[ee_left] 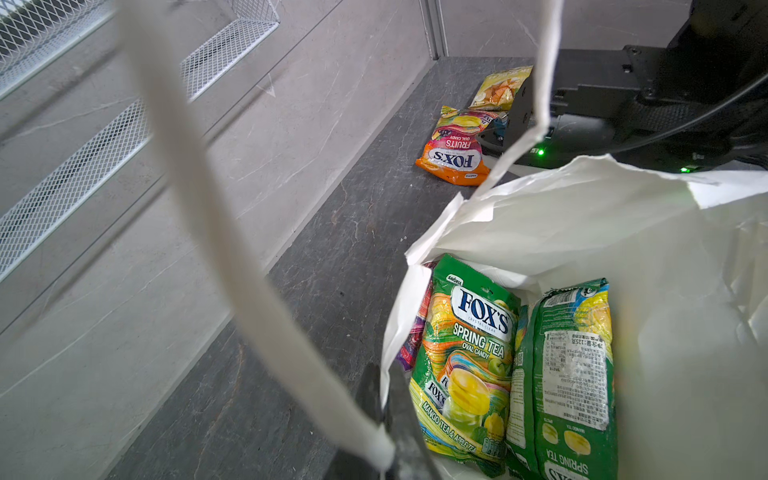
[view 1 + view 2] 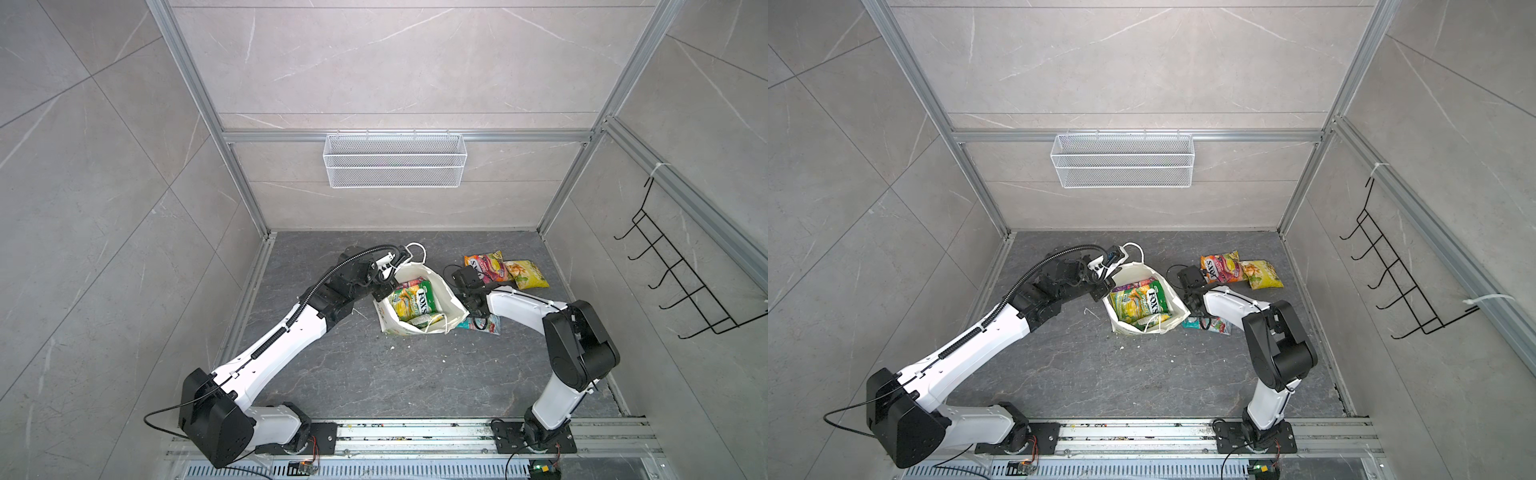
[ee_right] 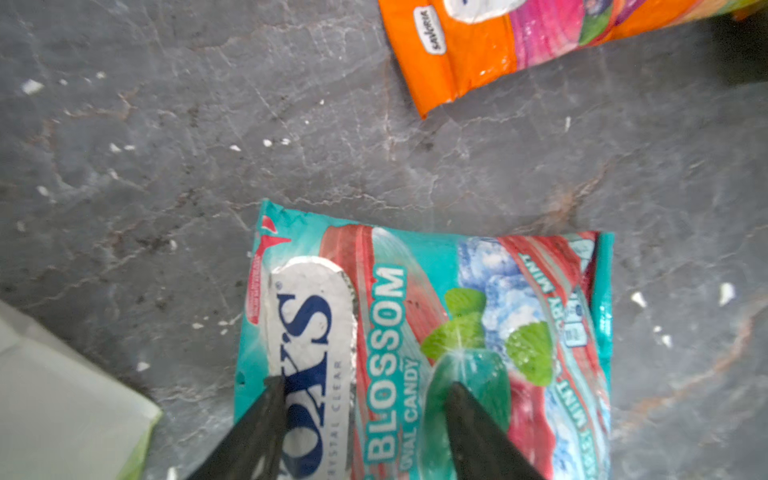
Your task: Take the snacks out of the paper bag
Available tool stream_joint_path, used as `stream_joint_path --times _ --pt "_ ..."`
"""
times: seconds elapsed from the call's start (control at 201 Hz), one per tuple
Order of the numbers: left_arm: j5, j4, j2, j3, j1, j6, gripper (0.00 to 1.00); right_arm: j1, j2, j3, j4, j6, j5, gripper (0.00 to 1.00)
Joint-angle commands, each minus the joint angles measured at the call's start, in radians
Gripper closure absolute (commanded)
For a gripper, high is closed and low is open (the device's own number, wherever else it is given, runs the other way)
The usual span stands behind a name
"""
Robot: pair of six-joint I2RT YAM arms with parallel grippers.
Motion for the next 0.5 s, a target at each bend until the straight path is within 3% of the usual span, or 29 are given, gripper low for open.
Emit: stream_joint_path --times 0.0,0.124,0.493 --pt "-0.001 0.04 -0.027 0.025 -0.001 0.011 1.0 -0.057 -0.005 -0.021 -0.052 -0.038 -0.029 0.44" --pt "0.002 0.041 -0.026 0.025 -0.001 0.012 1.0 -0.091 -0.014 -0.006 -0.099 -0.069 -0.046 0.47" --pt "-0.002 0.038 -0.046 0.013 -0.001 0.03 1.0 -0.189 0.007 0.025 -0.243 -0.167 0.174 0.48"
